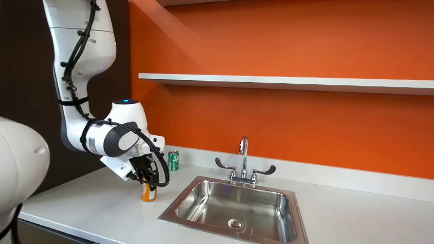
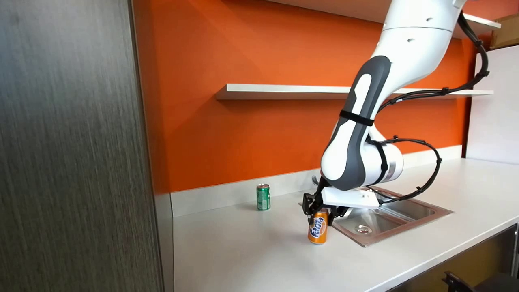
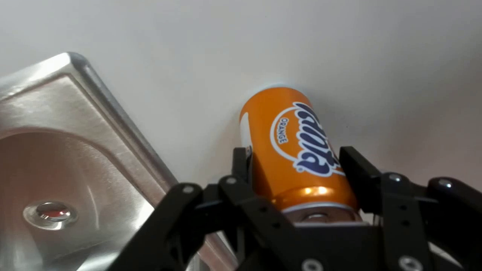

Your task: Put the orange can on the bottom shelf

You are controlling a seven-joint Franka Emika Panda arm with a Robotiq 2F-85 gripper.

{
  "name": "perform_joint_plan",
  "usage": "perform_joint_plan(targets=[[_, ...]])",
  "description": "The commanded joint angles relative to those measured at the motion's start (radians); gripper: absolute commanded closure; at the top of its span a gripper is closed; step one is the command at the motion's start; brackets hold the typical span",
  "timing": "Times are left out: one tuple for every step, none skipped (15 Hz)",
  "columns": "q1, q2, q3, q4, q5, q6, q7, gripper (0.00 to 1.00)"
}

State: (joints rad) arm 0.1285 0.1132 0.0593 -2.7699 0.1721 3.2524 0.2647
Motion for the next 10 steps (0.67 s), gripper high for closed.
perform_joint_plan(targets=[[-0.007, -0.023, 0.022, 0.007, 0.022, -0.022, 0.012, 0.62], [0.014, -0.036, 0.003, 0.001, 0.018, -0.032, 0.020, 0.62], [0.022, -0.061, 0.000, -0.006, 0.019, -0.053, 0.022, 0.62], [0.034, -0.081, -0.008, -0.012, 0.019, -0.070, 0.024, 0.62], [0.050, -0.117, -0.019, -0.022, 0.017, -0.101, 0.026, 0.62], [0.061, -0.144, -0.026, -0.027, 0.009, -0.129, 0.031, 0.62], [0.076, -0.176, -0.045, -0.032, -0.013, -0.164, 0.045, 0.62], [0.077, -0.190, -0.055, -0.018, -0.046, -0.198, 0.067, 0.62], [0.067, -0.217, -0.053, -0.008, -0.101, -0.242, 0.107, 0.62], [0.048, -0.267, -0.033, -0.021, -0.156, -0.286, 0.160, 0.62]])
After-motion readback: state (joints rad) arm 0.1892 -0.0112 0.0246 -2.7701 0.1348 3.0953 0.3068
